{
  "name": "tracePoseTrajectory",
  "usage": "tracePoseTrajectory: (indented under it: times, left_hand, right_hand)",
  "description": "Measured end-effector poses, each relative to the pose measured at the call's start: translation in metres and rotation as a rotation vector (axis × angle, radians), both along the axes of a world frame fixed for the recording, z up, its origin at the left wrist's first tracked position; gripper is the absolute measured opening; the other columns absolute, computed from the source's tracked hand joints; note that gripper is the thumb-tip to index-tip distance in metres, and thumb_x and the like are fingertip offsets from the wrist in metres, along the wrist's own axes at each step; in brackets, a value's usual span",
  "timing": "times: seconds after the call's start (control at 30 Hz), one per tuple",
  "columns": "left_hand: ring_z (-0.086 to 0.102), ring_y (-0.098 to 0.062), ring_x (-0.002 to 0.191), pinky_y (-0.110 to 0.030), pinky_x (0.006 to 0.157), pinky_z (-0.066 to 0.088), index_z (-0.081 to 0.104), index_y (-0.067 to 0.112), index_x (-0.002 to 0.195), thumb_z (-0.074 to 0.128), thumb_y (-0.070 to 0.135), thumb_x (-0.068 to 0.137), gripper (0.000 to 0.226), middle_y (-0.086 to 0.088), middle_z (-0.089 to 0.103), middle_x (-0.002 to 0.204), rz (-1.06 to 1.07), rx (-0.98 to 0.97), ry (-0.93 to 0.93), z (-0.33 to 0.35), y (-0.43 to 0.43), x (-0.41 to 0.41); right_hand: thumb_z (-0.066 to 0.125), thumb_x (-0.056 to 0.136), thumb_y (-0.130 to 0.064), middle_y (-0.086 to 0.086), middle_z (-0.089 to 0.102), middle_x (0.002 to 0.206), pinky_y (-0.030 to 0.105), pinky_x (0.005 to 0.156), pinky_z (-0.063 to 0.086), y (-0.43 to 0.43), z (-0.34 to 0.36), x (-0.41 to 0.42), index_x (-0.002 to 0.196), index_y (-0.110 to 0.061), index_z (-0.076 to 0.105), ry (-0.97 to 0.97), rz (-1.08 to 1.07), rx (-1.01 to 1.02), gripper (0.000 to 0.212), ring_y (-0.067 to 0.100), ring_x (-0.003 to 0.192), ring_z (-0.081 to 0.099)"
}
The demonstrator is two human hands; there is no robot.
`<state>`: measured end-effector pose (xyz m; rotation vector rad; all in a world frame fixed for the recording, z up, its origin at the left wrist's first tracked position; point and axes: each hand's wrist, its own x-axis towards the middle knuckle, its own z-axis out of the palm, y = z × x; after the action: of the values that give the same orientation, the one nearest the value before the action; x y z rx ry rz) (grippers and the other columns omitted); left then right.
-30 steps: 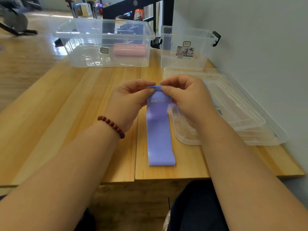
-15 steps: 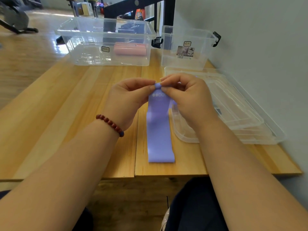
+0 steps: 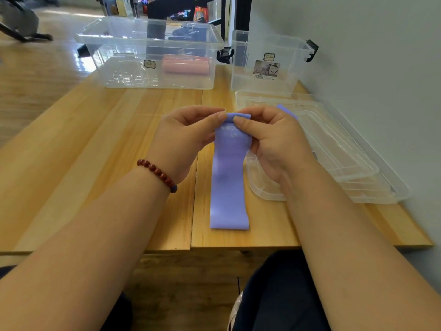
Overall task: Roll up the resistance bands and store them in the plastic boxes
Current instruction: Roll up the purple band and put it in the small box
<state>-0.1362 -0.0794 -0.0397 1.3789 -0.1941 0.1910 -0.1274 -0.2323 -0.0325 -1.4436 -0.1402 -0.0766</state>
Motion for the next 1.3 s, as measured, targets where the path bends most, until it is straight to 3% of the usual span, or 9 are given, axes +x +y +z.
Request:
tracePoseTrajectory:
  times: [0.1,0.3,0.47,0.6,0.7,0.87,1.03,1.13,1.3]
  left_hand:
    - [0.071,-0.016,0.088,-0.024,0.076,0.055,0.072,0.016,0.088,0.067,0.001,0.087,0.016,0.003,0.075,0.08,0.039,0.015,-0.024,0.0,-0.0006,0.0]
    - [0.069,-0.016,0.09,-0.025,0.08,0.054,0.073,0.018,0.087,0.068,-0.003,0.085,0.021,0.004,0.074,0.081,0.069,0.052,-0.076,-0.0014,-0.0001,0.0002]
    - [0.07,-0.022,0.095,-0.033,0.087,0.055,0.077,0.028,0.08,0.076,0.015,0.071,0.016,0.001,0.075,0.086,0.045,0.023,-0.125,-0.0023,-0.0003,0.0003]
    - [0.069,-0.028,0.099,-0.038,0.089,0.056,0.076,0.026,0.087,0.075,0.028,0.068,0.019,-0.003,0.075,0.091,-0.009,-0.039,-0.15,-0.0019,-0.0003,-0.0008]
    - [0.069,-0.023,0.094,-0.034,0.084,0.056,0.077,0.024,0.085,0.076,0.024,0.074,0.011,0.0,0.075,0.087,-0.006,-0.048,-0.126,-0.0007,-0.0016,-0.0009]
    - [0.07,-0.019,0.09,-0.03,0.081,0.056,0.074,0.019,0.086,0.068,0.012,0.078,0.012,0.002,0.074,0.082,0.004,-0.044,-0.116,-0.0009,-0.0019,-0.0009]
    - [0.069,-0.024,0.098,-0.034,0.088,0.056,0.078,0.027,0.083,0.074,0.017,0.074,0.014,0.0,0.075,0.087,0.037,-0.026,-0.116,-0.003,0.0003,0.0018]
    - [0.069,-0.021,0.1,-0.031,0.088,0.055,0.077,0.024,0.09,0.07,0.009,0.084,0.018,0.0,0.076,0.092,0.044,-0.039,-0.089,-0.0039,0.0001,0.0023]
    - [0.067,-0.015,0.108,-0.034,0.095,0.053,0.073,0.029,0.098,0.068,0.011,0.09,0.02,0.002,0.075,0.104,0.066,0.012,-0.075,-0.0048,-0.0027,0.0009]
  right_hand:
    - [0.066,0.087,0.004,0.007,0.071,0.081,0.034,0.08,0.057,-0.0002,0.0002,-0.0006,0.085,-0.011,0.069,-0.002,0.013,0.011,0.015,0.022,0.083,0.069]
    - [0.065,0.09,-0.002,0.015,0.072,0.096,0.034,0.083,0.059,-0.0001,-0.0019,-0.0036,0.097,-0.005,0.069,0.015,0.048,0.035,0.009,0.024,0.091,0.07]
    - [0.065,0.09,-0.002,0.018,0.072,0.099,0.036,0.084,0.058,-0.0001,-0.0039,-0.0022,0.095,-0.006,0.07,-0.046,0.038,0.047,0.009,0.028,0.094,0.07]
    - [0.069,0.083,-0.007,0.02,0.072,0.099,0.052,0.092,0.055,-0.0013,-0.0051,-0.0004,0.091,-0.009,0.072,-0.09,0.059,0.097,0.009,0.04,0.1,0.068]
    - [0.069,0.082,-0.006,0.018,0.072,0.096,0.062,0.093,0.05,-0.0013,-0.0055,0.0004,0.089,-0.011,0.073,-0.102,0.053,0.097,0.009,0.04,0.099,0.067]
    - [0.07,0.076,-0.008,0.011,0.073,0.09,0.06,0.094,0.051,-0.0007,-0.0063,0.0003,0.081,-0.019,0.075,-0.113,0.047,0.095,0.013,0.039,0.097,0.067]
    - [0.068,0.084,0.001,0.009,0.071,0.093,0.042,0.09,0.055,-0.0026,-0.0073,0.0016,0.091,-0.014,0.071,-0.11,0.062,0.058,0.017,0.027,0.095,0.068]
    - [0.073,0.077,-0.008,0.012,0.07,0.097,0.043,0.091,0.056,-0.0019,-0.0067,0.0002,0.092,-0.015,0.071,-0.136,0.022,0.022,0.017,0.03,0.098,0.068]
    - [0.071,0.083,-0.014,0.011,0.075,0.098,0.05,0.095,0.054,-0.0007,-0.0082,0.0003,0.095,-0.018,0.075,-0.166,-0.071,-0.025,0.013,0.031,0.101,0.07]
